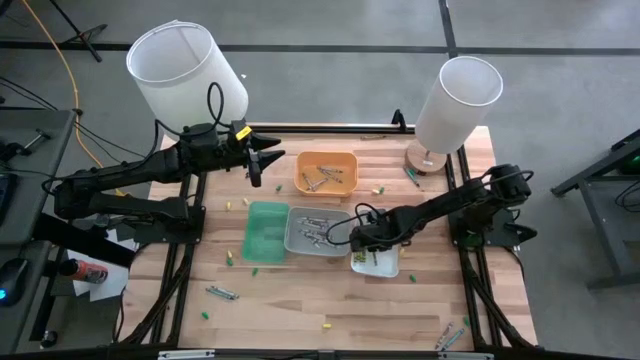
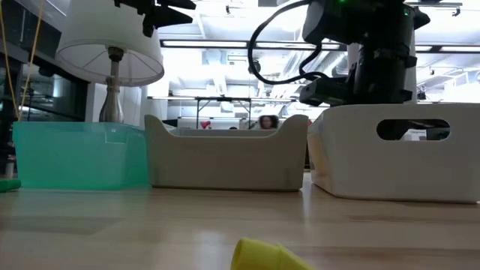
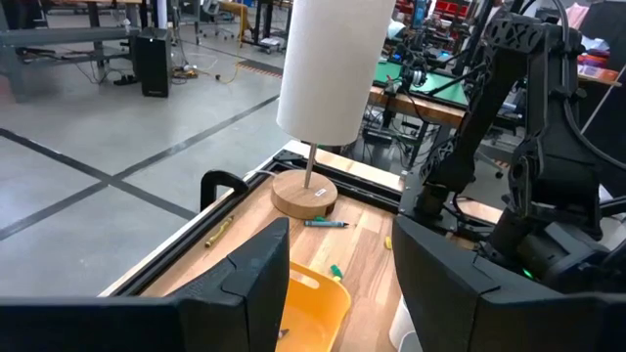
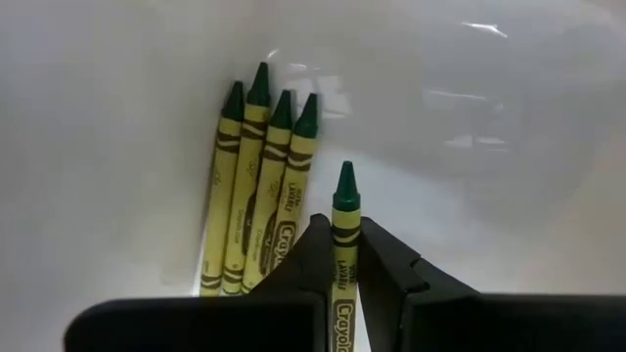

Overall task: Sort crayons
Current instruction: Put the green crayon into the white bin

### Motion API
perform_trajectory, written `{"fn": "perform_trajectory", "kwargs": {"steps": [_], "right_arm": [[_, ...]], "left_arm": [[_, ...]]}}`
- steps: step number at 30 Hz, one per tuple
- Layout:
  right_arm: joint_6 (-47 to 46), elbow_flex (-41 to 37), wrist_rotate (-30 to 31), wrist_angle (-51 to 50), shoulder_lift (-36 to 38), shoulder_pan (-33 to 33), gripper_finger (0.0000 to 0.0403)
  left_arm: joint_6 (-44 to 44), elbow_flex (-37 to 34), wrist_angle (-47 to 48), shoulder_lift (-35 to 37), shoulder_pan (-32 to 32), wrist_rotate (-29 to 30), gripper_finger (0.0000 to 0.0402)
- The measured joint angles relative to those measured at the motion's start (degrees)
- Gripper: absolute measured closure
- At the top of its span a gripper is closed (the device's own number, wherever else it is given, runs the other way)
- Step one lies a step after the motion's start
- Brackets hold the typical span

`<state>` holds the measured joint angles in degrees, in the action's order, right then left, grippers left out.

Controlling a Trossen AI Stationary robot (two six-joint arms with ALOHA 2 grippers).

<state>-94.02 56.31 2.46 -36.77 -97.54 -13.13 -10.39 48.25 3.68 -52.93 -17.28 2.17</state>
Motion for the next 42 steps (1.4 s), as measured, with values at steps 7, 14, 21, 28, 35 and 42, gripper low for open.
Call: {"fn": "perform_trajectory", "kwargs": {"steps": [7, 14, 21, 28, 35, 42], "right_arm": [[0.0, 0.0, -0.3, -0.5, 0.0, 0.0, 0.0342], [3.1, 0.2, -2.1, -0.2, 0.9, 0.1, 0.0238], [12.6, 0.3, -1.6, -4.9, 11.5, 0.1, 0.0204], [21.1, 0.3, 8.6, -12.3, 28.1, 0.7, 0.0203], [40.7, 0.3, 16.2, -0.7, 36.0, 7.4, 0.0203], [72.9, 0.3, 11.4, 26.4, 32.6, 14.9, 0.0203]], "left_arm": [[0.0, 0.0, 0.0, 0.0, 0.0, 0.0, 0.0232], [0.0, 0.0, 0.0, 0.0, 0.0, 0.0, 0.0232], [0.1, 0.0, 0.0, 0.0, 0.0, 0.0, 0.0232], [0.0, 0.0, 0.0, 0.0, 0.0, 0.0, 0.0232], [-1.5, 0.0, -0.1, 0.0, 0.0, 0.0, 0.0232], [-8.1, 0.0, -3.9, 0.0, 0.3, -3.5, 0.0232]]}}
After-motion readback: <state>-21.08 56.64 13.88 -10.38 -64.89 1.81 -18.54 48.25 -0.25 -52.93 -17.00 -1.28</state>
